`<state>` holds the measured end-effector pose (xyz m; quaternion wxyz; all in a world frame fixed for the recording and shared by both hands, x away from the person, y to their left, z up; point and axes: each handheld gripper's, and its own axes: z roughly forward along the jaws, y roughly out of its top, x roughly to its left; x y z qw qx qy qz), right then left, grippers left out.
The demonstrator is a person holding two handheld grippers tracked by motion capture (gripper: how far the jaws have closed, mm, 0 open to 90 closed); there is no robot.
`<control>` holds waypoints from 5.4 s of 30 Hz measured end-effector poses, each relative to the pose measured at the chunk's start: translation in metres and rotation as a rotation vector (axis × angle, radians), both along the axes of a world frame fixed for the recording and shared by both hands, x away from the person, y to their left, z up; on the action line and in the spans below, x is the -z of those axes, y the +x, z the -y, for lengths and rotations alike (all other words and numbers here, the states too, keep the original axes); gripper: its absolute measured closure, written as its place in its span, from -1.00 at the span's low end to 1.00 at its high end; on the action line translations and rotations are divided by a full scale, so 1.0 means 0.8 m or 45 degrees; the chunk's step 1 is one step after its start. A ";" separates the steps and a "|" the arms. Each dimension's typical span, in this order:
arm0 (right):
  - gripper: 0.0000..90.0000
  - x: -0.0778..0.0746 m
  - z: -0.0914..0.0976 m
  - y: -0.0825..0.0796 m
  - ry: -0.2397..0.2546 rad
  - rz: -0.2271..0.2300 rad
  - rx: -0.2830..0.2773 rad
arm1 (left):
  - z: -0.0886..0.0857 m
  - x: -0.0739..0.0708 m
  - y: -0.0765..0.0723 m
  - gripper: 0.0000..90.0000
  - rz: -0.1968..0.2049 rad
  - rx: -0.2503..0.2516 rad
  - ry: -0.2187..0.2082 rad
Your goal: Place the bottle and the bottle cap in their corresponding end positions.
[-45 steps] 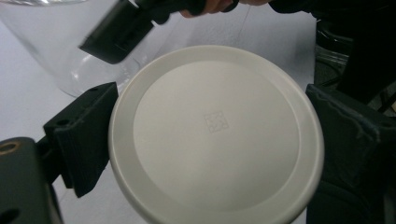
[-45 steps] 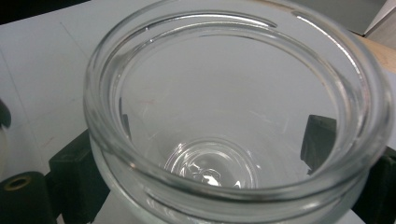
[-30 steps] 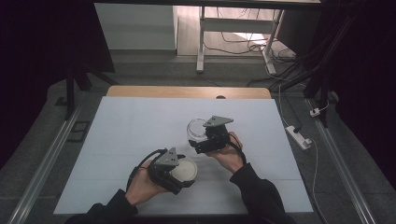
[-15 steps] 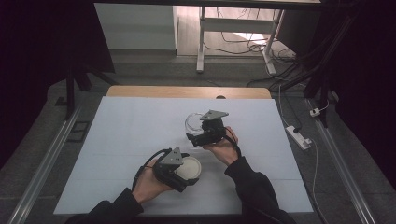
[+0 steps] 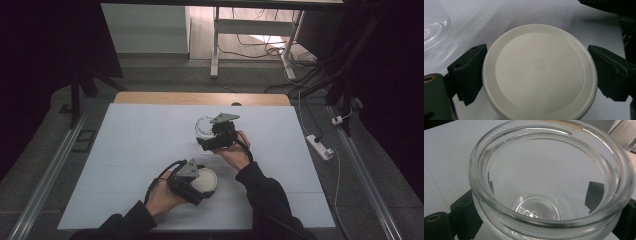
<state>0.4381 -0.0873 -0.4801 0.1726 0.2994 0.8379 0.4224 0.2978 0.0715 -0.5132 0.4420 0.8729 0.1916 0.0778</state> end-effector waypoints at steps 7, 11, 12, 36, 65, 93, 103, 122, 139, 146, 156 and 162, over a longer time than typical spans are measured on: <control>-0.86 0.005 -0.005 0.010 -0.009 -0.001 0.007 | 0.003 0.009 0.005 -0.81 -0.002 -0.007 0.015; -0.86 0.007 -0.008 0.016 -0.010 -0.003 0.012 | 0.007 0.013 0.008 -0.81 -0.008 -0.001 0.037; -0.86 0.009 -0.009 0.018 -0.013 -0.003 0.014 | 0.008 0.014 0.009 -0.81 -0.010 -0.007 0.035; -0.86 0.030 -0.022 0.026 -0.053 0.000 -0.001 | 0.014 0.031 0.021 -0.82 -0.045 -0.030 0.165; -0.97 0.026 -0.015 0.024 -0.012 -0.033 -0.003 | 0.015 0.028 0.024 -0.88 -0.124 -0.050 0.140; -1.00 0.021 0.011 -0.004 0.020 -0.159 -0.012 | -0.027 0.005 0.014 -1.00 -0.181 -0.100 0.043; -1.00 0.019 0.018 -0.025 0.015 -0.176 -0.059 | -0.048 0.001 0.007 -1.00 -0.205 -0.118 0.030; -1.00 0.006 0.037 -0.070 0.051 -0.125 -0.120 | -0.083 -0.007 -0.009 -1.00 -0.221 -0.155 0.000; -1.00 0.003 0.077 -0.113 0.035 -0.091 -0.117 | -0.125 -0.011 -0.034 -1.00 -0.229 -0.230 -0.040; -1.00 0.008 0.105 -0.134 0.041 -0.102 -0.079 | -0.146 -0.009 -0.047 -1.00 -0.229 -0.278 -0.053; -1.00 0.012 0.138 -0.164 0.020 -0.094 -0.033 | -0.175 -0.005 -0.065 -1.00 -0.244 -0.356 -0.067; -1.00 0.017 0.161 -0.178 0.002 -0.105 0.010 | -0.190 -0.002 -0.078 -1.00 -0.249 -0.391 -0.070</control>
